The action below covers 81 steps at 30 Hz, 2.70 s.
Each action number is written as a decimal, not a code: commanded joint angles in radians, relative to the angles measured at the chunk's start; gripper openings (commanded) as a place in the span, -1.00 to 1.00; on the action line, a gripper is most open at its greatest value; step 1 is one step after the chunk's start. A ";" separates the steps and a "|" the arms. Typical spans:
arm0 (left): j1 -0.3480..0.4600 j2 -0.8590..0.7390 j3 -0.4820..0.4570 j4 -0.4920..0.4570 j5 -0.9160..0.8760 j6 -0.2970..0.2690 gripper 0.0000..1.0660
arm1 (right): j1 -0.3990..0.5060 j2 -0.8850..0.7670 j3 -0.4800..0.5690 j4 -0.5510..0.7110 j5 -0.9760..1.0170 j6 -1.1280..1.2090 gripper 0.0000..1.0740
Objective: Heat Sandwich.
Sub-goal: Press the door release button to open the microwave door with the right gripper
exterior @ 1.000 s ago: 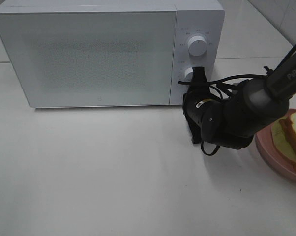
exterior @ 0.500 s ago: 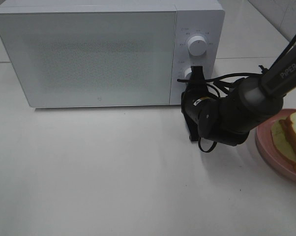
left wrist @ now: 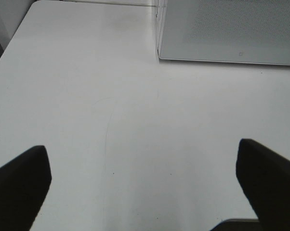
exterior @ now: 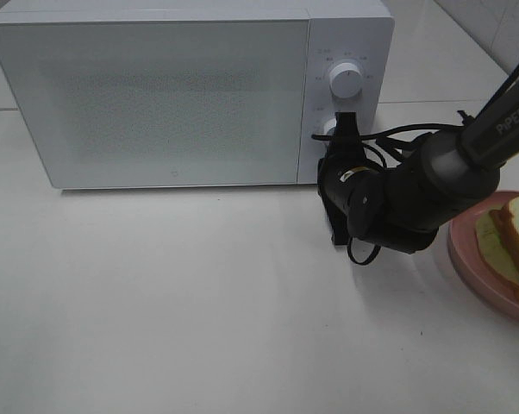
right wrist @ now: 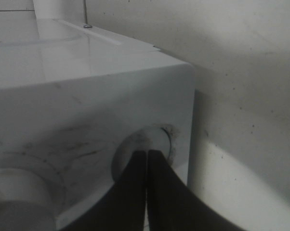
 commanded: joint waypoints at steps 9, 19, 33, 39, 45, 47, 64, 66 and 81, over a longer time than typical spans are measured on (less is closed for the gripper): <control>0.005 -0.004 0.001 -0.007 -0.004 -0.005 0.83 | -0.009 -0.011 -0.007 0.039 -0.114 -0.016 -1.00; 0.005 -0.004 0.001 -0.007 -0.004 -0.005 0.83 | -0.020 0.002 -0.032 0.060 -0.141 -0.014 -1.00; 0.005 -0.004 0.001 -0.007 -0.004 -0.005 0.83 | -0.067 0.044 -0.168 0.072 -0.194 -0.076 -1.00; 0.005 -0.004 0.001 -0.007 -0.004 -0.005 0.83 | -0.067 0.044 -0.171 0.075 -0.217 -0.088 -0.99; 0.005 -0.004 0.001 -0.007 -0.004 -0.005 0.83 | -0.067 0.044 -0.171 0.071 -0.217 -0.088 -1.00; 0.005 -0.004 0.001 -0.007 -0.004 -0.005 0.83 | -0.067 0.044 -0.171 0.070 -0.216 -0.092 -1.00; 0.005 -0.004 0.001 -0.007 -0.004 -0.005 0.83 | -0.064 0.006 -0.145 0.072 -0.107 -0.081 -1.00; 0.005 -0.004 0.001 -0.007 -0.004 -0.005 0.83 | -0.064 -0.018 -0.107 0.072 -0.076 -0.081 -1.00; 0.005 -0.004 0.001 -0.007 -0.004 -0.004 0.83 | -0.002 -0.106 0.055 0.100 -0.015 -0.066 -1.00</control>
